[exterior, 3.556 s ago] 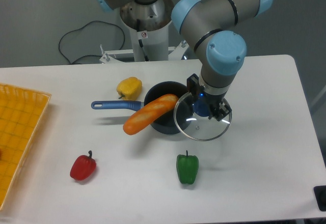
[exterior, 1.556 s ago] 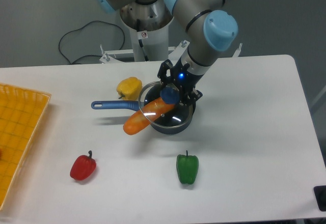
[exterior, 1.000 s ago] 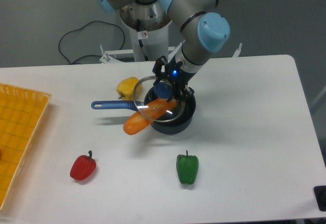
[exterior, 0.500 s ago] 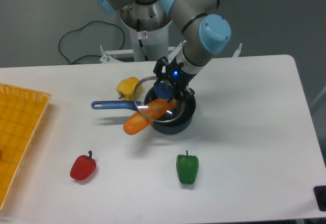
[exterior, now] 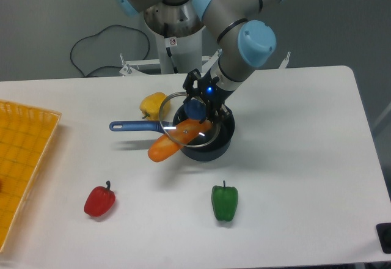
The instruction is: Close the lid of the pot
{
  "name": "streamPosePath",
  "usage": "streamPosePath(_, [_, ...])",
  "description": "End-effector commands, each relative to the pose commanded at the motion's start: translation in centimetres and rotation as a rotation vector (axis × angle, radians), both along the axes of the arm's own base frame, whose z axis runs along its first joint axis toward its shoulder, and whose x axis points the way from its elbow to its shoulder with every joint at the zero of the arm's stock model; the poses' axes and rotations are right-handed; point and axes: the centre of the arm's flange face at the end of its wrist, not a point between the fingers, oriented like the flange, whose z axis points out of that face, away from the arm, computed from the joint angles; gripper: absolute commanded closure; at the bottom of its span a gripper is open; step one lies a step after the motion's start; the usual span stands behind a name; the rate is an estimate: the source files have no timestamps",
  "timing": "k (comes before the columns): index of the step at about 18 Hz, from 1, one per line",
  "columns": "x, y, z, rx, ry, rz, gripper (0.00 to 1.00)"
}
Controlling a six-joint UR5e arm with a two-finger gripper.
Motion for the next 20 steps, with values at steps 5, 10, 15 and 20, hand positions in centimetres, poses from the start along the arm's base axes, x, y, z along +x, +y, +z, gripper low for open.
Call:
streamPosePath(5, [-0.31,-0.1,0.12,0.002,0.004,0.0,0.66])
streamPosePath(10, [-0.57,-0.16,0.23,0.014,0.013,-0.027,0.66])
streamPosePath(15, [-0.81,0.05,-0.44,0.001,0.007,-0.034,0.66])
streamPosePath(20, [-0.94,-0.07,-0.68,-0.022,0.016,-0.044,0.66])
